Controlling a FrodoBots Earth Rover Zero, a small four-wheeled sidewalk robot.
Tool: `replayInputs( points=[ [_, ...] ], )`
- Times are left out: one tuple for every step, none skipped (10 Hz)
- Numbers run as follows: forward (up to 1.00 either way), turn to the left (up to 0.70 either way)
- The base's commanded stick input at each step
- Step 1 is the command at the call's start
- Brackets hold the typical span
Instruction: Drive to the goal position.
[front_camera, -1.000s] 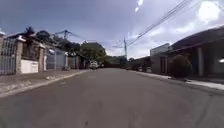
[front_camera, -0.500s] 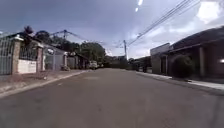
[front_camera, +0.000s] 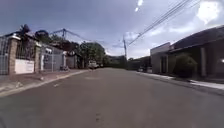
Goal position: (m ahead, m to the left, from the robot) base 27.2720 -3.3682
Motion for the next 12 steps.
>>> replayInputs(
  points=[
    [0.45, 0.00],
    [0.45, 0.00],
    [0.45, 0.00],
    [0.45, 0.00],
    [0.45, 0.00],
    [0.45, 0.00],
    [0.45, 0.00],
    [0.45, 0.00],
    [0.45, 0.00],
    [0.45, 0.00],
    [0.45, 0.00],
    [0.45, 0.00]
  ],
)
